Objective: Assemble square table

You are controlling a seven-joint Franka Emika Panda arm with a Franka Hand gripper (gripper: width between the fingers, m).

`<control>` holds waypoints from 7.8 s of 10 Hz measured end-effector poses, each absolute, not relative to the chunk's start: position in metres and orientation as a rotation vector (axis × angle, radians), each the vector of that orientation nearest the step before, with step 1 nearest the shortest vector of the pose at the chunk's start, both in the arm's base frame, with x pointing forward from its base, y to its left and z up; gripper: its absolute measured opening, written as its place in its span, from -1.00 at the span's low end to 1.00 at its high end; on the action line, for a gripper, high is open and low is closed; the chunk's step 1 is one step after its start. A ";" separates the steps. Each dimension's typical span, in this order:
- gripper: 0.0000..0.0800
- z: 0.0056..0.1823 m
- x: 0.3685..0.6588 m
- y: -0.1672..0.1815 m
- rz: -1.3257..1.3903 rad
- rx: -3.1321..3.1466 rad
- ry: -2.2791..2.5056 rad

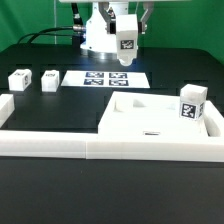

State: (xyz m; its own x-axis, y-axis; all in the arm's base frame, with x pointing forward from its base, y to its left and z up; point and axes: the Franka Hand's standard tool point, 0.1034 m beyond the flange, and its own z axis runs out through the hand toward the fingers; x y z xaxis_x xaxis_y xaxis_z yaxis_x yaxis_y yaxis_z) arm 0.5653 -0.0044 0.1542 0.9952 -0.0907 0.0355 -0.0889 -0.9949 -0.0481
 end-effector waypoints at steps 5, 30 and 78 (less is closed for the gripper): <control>-0.27 0.138 0.614 -0.027 -0.646 -3.063 0.263; -0.27 0.073 0.594 -0.005 -0.718 -3.110 0.207; -0.27 0.071 0.614 0.006 0.087 -2.280 2.053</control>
Offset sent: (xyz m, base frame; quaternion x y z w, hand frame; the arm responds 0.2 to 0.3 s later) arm 0.0312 0.0115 -0.0117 0.0779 0.1327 0.0503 0.9868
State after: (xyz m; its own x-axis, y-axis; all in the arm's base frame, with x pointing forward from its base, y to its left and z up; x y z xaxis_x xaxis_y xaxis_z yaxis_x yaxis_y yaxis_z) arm 0.6144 0.0063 0.0705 0.1051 -0.9903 -0.0906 -0.9944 -0.1041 -0.0156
